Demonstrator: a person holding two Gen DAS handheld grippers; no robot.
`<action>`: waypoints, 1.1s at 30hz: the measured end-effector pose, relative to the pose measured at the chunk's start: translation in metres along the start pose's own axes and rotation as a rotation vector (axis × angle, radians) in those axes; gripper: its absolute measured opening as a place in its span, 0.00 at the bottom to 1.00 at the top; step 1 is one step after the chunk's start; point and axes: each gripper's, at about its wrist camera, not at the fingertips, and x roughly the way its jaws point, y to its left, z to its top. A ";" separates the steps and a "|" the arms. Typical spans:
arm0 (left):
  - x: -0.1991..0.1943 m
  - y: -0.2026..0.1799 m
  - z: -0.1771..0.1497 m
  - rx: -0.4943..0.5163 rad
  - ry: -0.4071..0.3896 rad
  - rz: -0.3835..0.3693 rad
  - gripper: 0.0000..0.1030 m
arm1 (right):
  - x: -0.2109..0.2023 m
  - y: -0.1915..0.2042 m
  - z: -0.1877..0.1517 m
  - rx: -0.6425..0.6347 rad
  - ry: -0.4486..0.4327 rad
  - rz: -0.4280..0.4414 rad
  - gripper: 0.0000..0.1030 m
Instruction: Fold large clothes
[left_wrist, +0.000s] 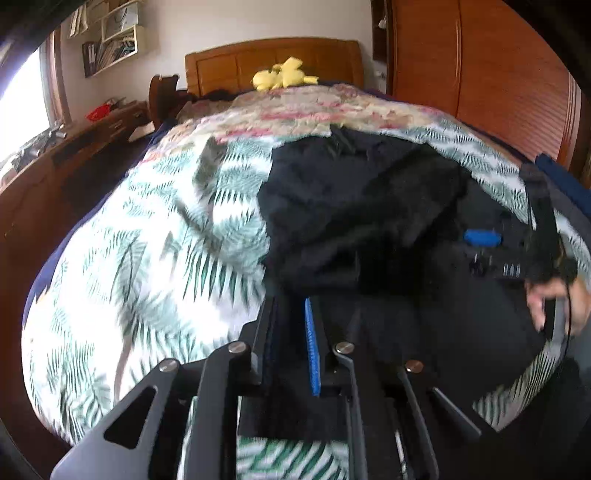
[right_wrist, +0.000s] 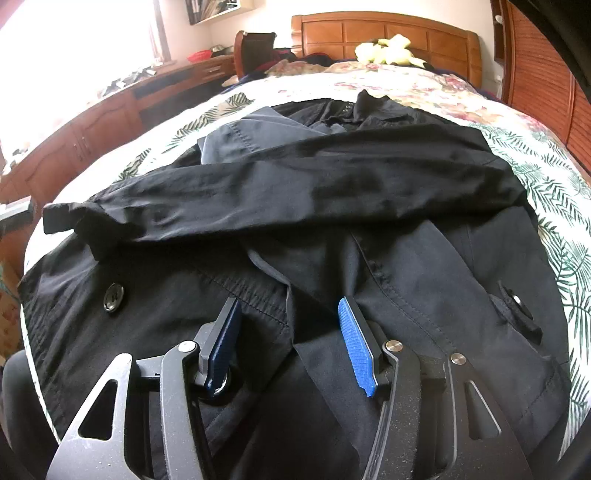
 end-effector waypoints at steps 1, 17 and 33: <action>0.000 0.001 -0.007 -0.001 0.012 0.001 0.13 | 0.000 0.000 0.000 0.000 0.000 0.000 0.54; 0.026 0.024 -0.048 -0.068 0.097 0.015 0.38 | 0.001 0.001 0.000 -0.004 0.002 -0.004 0.54; 0.024 0.026 -0.054 -0.087 0.073 0.003 0.40 | -0.111 -0.052 -0.052 0.023 -0.009 -0.111 0.54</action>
